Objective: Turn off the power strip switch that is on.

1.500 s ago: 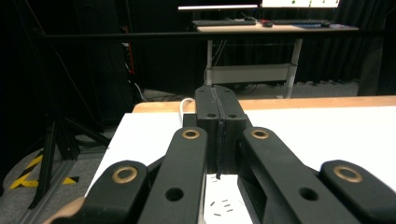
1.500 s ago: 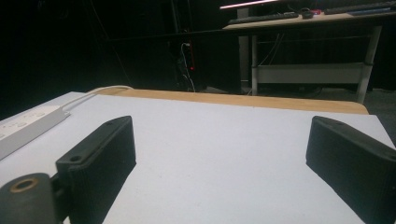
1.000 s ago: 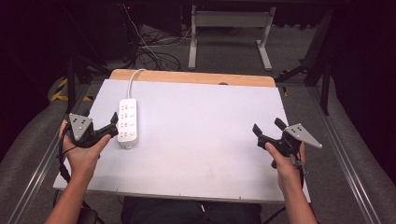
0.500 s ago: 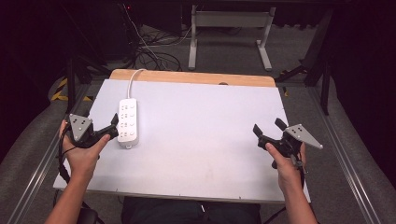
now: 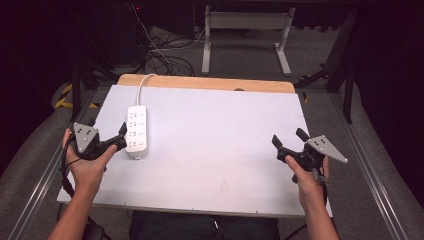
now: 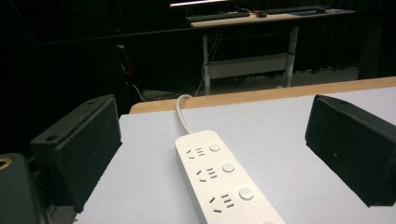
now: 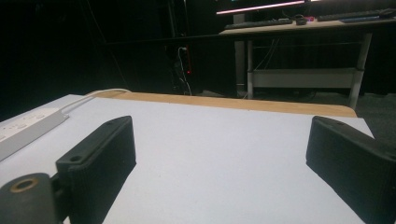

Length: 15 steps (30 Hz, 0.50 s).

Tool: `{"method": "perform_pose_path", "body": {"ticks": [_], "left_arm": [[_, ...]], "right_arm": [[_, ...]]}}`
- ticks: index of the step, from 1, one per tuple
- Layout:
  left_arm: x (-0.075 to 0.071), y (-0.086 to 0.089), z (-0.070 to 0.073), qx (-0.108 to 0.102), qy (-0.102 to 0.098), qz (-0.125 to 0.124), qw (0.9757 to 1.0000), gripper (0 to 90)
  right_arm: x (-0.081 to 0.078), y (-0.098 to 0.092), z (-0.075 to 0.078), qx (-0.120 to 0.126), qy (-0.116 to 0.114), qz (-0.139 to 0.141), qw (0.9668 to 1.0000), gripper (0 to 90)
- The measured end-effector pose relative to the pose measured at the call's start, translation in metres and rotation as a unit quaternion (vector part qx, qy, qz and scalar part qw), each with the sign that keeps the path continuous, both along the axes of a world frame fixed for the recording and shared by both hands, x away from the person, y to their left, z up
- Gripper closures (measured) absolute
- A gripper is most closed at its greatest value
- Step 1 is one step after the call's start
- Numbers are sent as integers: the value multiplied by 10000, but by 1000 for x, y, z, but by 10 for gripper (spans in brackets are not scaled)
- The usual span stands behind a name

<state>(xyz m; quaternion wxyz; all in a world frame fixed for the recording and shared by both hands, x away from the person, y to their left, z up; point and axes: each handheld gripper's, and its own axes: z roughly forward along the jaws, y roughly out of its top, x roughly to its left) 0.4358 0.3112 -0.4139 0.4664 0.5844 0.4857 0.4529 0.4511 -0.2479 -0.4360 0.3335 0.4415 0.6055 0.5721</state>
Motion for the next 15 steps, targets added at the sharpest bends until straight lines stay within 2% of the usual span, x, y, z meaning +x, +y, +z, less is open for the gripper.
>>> {"method": "perform_pose_path", "body": {"ticks": [15], "left_arm": [[3, 0, -1, -9, 52, 21, 10000, 37]], "right_arm": [[0, -2, 0, -3, 14, -35, 10000, 88]]}}
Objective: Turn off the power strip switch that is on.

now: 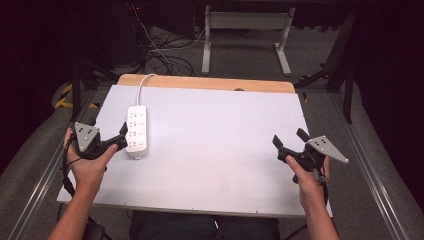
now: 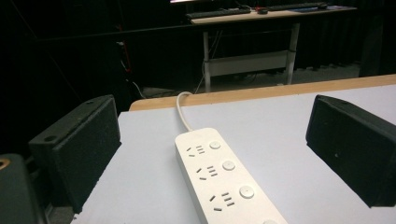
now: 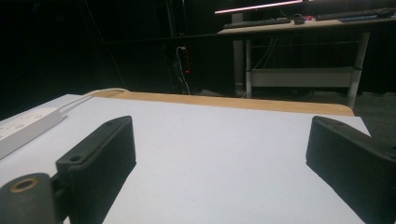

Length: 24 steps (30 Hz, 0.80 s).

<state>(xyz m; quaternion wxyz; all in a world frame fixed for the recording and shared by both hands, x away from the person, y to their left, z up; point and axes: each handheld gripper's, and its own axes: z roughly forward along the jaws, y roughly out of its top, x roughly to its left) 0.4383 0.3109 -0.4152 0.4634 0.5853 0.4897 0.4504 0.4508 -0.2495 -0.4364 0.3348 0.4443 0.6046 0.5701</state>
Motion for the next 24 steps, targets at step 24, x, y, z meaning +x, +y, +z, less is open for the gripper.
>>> {"method": "perform_pose_path", "body": {"ticks": [24], "left_arm": [[-3, 7, -2, 8, 44, 108, 9999, 33]], "right_arm": [[9, 9, -2, -61, 37, 154, 9999, 88]]}}
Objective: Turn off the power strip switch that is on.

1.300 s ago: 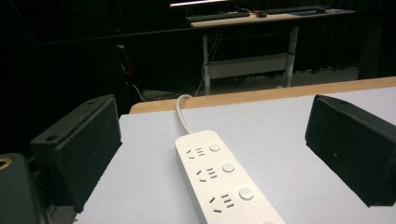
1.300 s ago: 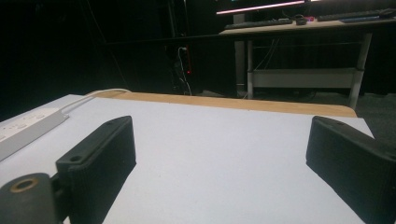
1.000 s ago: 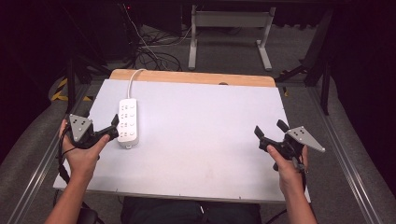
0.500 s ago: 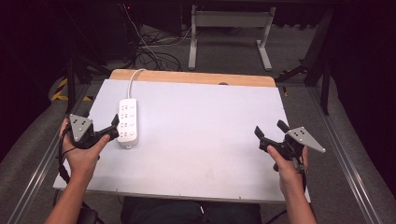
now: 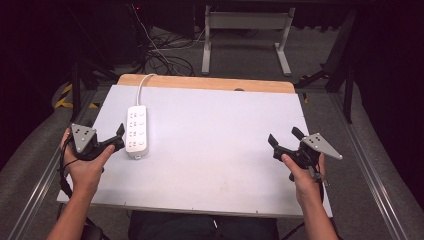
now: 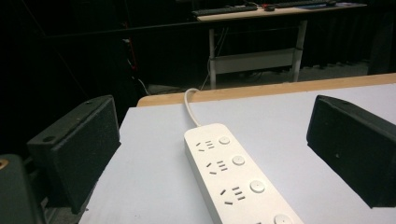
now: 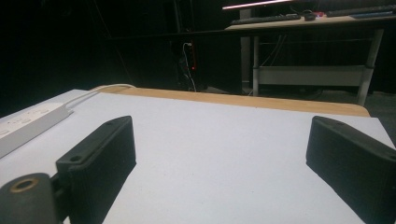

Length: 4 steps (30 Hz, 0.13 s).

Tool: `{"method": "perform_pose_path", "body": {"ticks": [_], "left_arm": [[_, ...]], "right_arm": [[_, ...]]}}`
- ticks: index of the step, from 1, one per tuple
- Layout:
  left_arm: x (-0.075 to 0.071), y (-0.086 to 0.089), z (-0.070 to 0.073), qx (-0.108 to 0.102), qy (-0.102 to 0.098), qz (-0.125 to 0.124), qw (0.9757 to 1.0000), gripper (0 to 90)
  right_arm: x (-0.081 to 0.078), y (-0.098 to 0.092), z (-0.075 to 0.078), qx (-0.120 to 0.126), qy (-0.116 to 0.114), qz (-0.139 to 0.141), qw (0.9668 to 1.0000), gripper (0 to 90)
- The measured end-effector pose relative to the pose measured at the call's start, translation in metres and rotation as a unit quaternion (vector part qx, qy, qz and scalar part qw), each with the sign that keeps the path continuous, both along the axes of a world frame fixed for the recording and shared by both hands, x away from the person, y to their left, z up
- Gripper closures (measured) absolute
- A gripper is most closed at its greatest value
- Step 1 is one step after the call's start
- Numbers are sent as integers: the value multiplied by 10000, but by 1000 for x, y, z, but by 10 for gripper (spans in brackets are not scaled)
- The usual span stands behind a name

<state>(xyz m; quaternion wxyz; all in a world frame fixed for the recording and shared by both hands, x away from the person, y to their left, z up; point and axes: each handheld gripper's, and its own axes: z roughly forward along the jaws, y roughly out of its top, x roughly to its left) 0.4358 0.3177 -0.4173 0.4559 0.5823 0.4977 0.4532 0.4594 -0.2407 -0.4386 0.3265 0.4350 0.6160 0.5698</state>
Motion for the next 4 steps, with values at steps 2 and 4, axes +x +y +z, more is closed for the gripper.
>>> {"method": "perform_pose_path", "body": {"ticks": [2, 4], "left_arm": [[0, 0, 0, 18, 2, -5, 10000, 33], [0, -1, 0, 22, 15, -16, 10000, 33]], "right_arm": [[0, 0, 0, 1, -4, 19, 10000, 88], [1, 0, 0, -14, -3, 9, 10000, 88]]}}
